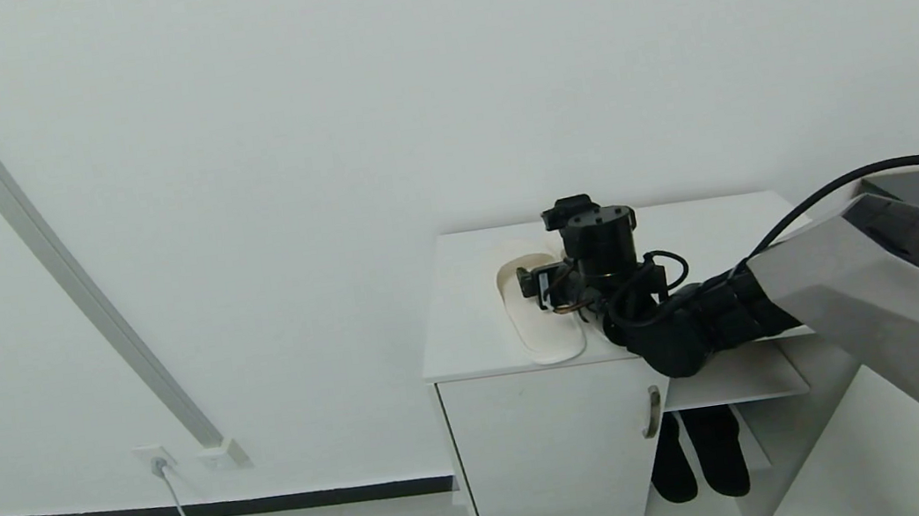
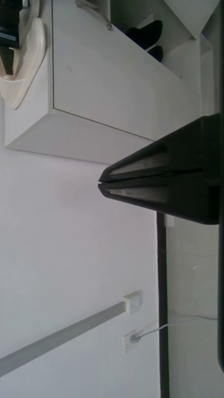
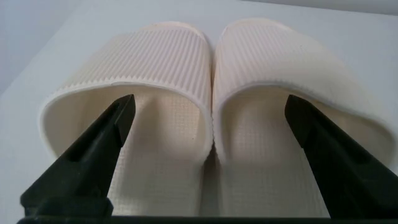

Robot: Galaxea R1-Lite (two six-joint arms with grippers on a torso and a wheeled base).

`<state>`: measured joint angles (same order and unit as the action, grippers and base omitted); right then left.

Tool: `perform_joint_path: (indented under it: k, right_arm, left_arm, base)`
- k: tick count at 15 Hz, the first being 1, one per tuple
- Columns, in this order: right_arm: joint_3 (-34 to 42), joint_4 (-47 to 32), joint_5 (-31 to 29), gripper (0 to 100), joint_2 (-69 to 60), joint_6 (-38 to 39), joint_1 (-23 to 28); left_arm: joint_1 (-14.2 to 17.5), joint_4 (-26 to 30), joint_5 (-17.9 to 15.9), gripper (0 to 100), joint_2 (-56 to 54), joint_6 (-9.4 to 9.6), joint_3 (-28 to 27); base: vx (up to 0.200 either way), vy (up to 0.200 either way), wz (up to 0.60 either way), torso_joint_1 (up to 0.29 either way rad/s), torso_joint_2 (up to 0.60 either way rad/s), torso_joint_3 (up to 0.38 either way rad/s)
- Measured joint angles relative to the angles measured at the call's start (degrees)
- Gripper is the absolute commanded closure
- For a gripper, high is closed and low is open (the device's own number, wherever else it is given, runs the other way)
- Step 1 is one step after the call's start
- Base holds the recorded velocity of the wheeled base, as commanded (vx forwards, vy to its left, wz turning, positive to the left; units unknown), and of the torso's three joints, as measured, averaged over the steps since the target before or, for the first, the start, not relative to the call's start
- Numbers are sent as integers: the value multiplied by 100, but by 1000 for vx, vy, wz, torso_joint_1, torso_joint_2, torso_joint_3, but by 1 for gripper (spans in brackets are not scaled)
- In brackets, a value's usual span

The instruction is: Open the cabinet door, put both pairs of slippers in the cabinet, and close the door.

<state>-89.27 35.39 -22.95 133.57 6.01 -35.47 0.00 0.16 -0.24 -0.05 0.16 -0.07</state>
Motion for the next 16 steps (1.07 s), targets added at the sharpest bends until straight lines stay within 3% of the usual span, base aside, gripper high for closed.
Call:
perform_joint_path:
  k: [10, 12, 16]
  right_arm:
    - [140, 27, 10, 100, -69, 15, -16]
    - [540, 71, 188, 100, -372, 23, -41]
    - [2205, 413, 879, 100, -1693, -185, -171]
  left_arm:
    - [0, 0, 0, 100, 0, -6, 0]
    - [0, 0, -2, 100, 0, -6, 0]
    - [0, -2, 0, 100, 0, -5, 0]
  base:
    - [0, 0, 0, 0, 0, 0]
    - [0, 0, 0, 0, 0, 0]
    - [0, 0, 0, 0, 0, 0]
